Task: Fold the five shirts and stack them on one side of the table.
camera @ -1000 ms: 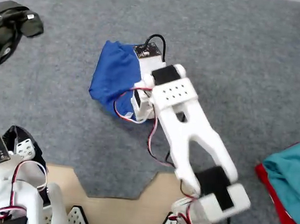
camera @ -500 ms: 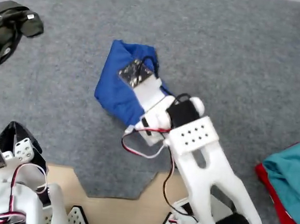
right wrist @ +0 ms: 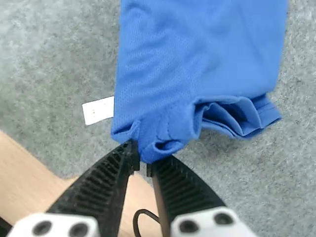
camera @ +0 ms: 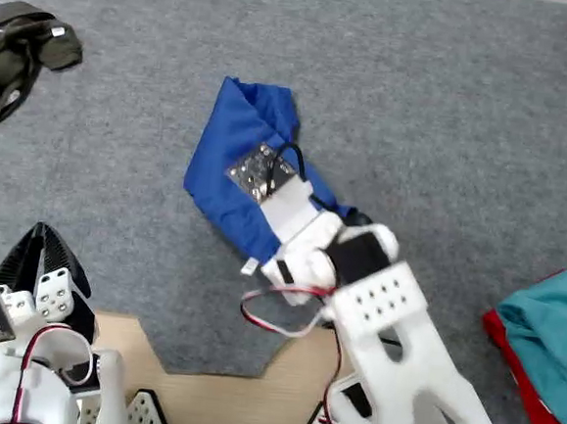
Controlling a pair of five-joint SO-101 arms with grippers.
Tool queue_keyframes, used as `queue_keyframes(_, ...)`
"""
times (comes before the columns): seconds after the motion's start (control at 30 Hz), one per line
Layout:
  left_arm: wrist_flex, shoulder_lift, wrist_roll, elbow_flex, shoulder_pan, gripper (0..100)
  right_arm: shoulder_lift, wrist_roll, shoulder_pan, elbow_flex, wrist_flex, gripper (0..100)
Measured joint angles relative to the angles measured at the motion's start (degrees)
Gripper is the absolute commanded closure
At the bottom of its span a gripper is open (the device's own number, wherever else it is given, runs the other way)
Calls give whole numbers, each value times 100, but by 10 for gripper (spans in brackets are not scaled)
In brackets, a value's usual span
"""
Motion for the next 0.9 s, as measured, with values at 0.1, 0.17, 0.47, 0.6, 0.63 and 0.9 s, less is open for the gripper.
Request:
queue_keyframes(0.1, 0, 0, 0, -18, 0, 981, -457, 0, -264, 325, 97, 992)
queue_keyframes(0.17, 0, 0, 0, -18, 0, 981, -800, 0, -536, 510, 290, 993)
queue_keyframes(0.47, 0, 0, 0, -26, 0, 981, -2558, 484, -1837, 642, 1336, 993)
queue_keyframes(0.6, 9, 0, 0, -26, 0, 981, -2963, 484, -1881, 888, 1275, 992)
queue_keyframes(0.63, 53, 0, 0, -26, 0, 981, -3033, 484, -1881, 949, 1231, 992)
queue_keyframes(0.9, 870, 0, 0, 53, 0, 981, -3613, 484, -1881, 1292, 897, 992)
